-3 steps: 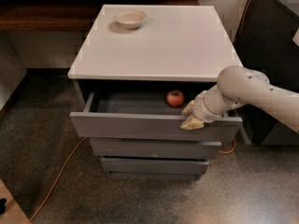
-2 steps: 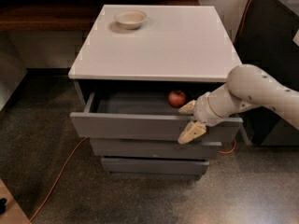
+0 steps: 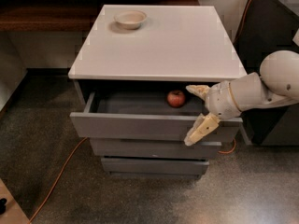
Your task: Pick apple from top drawer and place on counter
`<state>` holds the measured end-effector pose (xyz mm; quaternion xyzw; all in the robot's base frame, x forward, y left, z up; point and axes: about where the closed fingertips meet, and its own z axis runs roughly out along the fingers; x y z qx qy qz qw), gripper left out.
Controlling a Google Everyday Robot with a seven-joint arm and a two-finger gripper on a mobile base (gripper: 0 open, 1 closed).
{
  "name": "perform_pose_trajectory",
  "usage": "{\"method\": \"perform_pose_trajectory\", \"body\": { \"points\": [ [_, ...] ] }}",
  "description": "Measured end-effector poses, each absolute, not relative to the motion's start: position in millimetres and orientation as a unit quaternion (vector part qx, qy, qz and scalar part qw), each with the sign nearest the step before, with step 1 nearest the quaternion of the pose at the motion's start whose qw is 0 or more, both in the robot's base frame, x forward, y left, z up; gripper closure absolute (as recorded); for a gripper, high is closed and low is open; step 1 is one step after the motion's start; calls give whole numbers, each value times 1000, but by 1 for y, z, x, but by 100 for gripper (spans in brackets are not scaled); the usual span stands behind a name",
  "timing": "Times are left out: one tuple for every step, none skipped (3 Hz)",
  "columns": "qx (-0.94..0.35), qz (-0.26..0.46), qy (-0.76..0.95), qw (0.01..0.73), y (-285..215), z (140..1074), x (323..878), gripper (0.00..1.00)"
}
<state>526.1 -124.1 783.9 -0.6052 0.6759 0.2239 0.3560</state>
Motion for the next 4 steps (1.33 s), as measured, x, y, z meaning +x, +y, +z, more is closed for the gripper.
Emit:
{"method": "perform_pose_trajectory", "body": {
  "points": [
    [-588,238,692,346,-132,786,548,26],
    [-584,233,712,312,-132,769,567,49],
    [-582,208,737,274,-132,747,585,72],
    [-581,185,754,244,-136,724,603,95]
  ]
}}
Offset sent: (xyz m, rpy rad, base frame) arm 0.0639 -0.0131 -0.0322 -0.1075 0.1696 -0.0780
